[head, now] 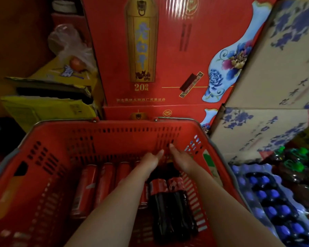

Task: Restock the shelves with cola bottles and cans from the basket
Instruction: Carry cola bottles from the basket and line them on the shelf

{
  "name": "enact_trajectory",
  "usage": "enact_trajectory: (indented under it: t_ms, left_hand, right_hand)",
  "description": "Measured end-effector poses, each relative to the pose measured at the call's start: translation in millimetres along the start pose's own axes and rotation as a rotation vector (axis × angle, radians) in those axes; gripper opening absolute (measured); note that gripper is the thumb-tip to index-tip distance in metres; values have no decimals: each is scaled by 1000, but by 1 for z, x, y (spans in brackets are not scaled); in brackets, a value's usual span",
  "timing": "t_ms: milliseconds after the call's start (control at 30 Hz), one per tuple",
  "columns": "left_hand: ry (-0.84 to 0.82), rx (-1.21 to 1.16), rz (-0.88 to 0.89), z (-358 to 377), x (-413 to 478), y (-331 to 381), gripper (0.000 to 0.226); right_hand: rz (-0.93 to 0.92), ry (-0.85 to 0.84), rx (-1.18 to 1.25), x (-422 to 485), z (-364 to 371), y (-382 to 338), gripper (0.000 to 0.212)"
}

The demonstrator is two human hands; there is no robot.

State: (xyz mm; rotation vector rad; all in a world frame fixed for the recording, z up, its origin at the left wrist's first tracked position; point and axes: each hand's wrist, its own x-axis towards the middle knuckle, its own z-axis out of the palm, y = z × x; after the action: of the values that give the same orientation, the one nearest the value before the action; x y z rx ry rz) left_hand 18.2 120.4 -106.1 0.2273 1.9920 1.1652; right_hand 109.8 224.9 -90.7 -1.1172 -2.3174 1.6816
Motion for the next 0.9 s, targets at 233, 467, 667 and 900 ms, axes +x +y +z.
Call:
enact_trajectory:
  t_ms: [233, 467, 667, 900]
  left_hand:
    - [-44, -41, -42, 7, 9, -2, 68]
    - [-34, -11, -17, 3, 17, -14, 42]
    - [-186, 20, -44, -18, 14, -18, 32]
    - [-288, 8, -54, -26, 7, -20, 40]
  right_hand:
    - [119, -90, 69, 5, 9, 14, 80]
    - [130, -128, 268, 8, 5, 23, 96]
    - [242, -142, 384, 13, 15, 21, 77]
    - [211, -176, 307, 14, 23, 30, 99]
